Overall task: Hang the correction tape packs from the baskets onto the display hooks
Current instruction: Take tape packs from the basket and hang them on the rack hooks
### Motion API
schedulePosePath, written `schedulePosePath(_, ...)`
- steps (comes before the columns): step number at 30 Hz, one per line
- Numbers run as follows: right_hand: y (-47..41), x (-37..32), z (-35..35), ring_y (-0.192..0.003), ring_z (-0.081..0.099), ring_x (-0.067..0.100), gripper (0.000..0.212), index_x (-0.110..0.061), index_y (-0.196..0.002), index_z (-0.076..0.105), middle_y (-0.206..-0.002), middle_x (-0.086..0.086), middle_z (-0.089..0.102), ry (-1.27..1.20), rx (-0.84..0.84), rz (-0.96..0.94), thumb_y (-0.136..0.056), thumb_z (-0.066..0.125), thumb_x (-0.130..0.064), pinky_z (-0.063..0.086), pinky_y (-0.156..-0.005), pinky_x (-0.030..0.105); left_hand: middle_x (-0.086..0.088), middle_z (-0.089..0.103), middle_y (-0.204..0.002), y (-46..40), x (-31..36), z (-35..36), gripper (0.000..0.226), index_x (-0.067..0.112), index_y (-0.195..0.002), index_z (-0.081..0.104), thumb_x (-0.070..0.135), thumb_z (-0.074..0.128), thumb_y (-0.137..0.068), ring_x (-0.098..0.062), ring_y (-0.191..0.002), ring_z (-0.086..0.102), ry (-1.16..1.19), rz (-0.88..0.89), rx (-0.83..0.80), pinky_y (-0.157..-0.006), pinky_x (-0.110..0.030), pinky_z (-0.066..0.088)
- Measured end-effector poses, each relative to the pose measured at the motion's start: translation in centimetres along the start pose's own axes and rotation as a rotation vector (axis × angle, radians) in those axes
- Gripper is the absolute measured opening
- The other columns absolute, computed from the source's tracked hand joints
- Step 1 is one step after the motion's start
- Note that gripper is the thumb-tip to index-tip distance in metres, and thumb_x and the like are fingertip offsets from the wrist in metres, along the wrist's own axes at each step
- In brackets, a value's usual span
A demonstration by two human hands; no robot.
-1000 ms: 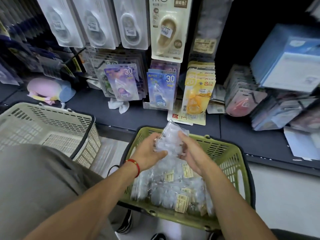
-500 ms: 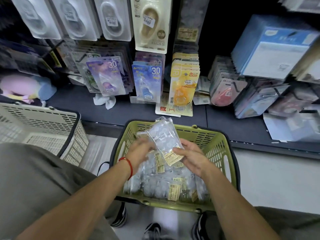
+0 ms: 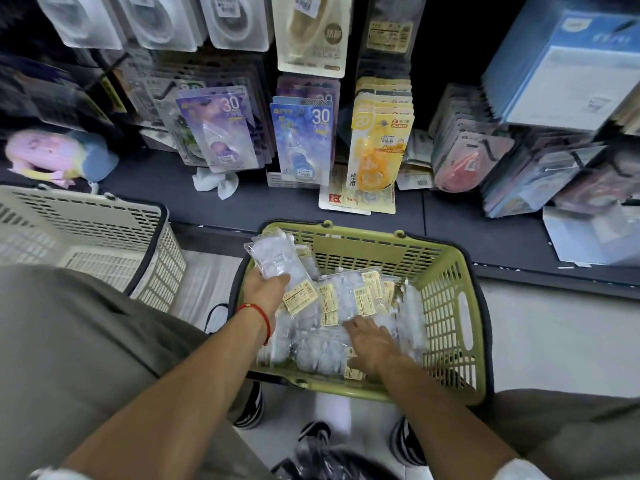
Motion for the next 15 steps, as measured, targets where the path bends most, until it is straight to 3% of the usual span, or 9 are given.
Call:
schedulePosePath(3,-0.3,-0.1,-0.5,-0.15,0.03,0.028,0.084,-0.012,-0.159,0.032,-0.162,0.009,0.031,0.152,-0.009,0.021,-0.093,0.077,-0.036,0.026,-0.123,0.048,-0.003,0.073,-0.098,0.0,0.4,-0.4,0.03,0.024,-0.09,0.062,-0.005,0.065,-0.095,-0.038,-0.107,0.072,-0.014,0.002,-0.005,-0.098,-0.06,0.057)
schedulePosePath(7,-0.2,-0.8,-0.6,-0.143,0.039,0.032,0.068,-0.009,-0.15,0.042,-0.152,0.013,0.048,0.241,-0.046,-0.049,-0.095,0.075,-0.031,0.029,-0.12,0.046,-0.013,0.073,-0.115,0.3,0.6,-0.5,0.031,0.026,-0.093,0.061,-0.005,0.066,-0.095,-0.04,-0.108,0.072,-0.004,-0.004,0.004,-0.097,-0.062,0.057)
schedulePosePath(11,0.1,-0.4,0.2,-0.131,0.051,0.032,0.05,-0.015,-0.14,0.043,-0.141,0.011,0.058,-0.112,-0.141,0.008,-0.098,0.07,-0.014,0.036,-0.099,0.035,-0.016,0.073,-0.117,0.4,0.8,-0.6,0.028,0.026,-0.101,0.06,-0.001,0.067,-0.094,-0.042,-0.105,0.072,0.007,-0.023,0.009,-0.095,-0.064,0.058)
schedulePosePath(13,0.6,0.2,-0.9,-0.127,0.057,0.026,0.054,-0.021,-0.147,0.044,-0.149,0.007,0.052,-0.309,-0.14,0.017,-0.099,0.069,-0.014,0.047,-0.101,0.033,-0.016,0.073,-0.115,0.2,1.0,-0.7,0.027,0.023,-0.109,0.062,0.002,0.067,-0.093,-0.042,-0.101,0.074,0.039,-0.034,0.016,-0.092,-0.065,0.059)
schedulePosePath(15,1.3,1.6,-3.3,-0.128,0.059,0.025,0.062,-0.024,-0.155,0.043,-0.154,0.006,0.049,-0.499,-0.133,0.052,-0.1,0.07,-0.019,0.052,-0.105,0.035,-0.014,0.074,-0.107,0.1,1.5,-0.9,0.022,0.025,-0.105,0.061,0.008,0.068,-0.092,-0.039,-0.091,0.075,0.052,-0.026,0.041,-0.085,-0.061,0.062)
Point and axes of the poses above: each hand's wrist, its own y-axis away from the middle knuckle, its own z-axis out of the palm, x = y × z, the point moved 3 cm from there along -y, towards the middle knuckle
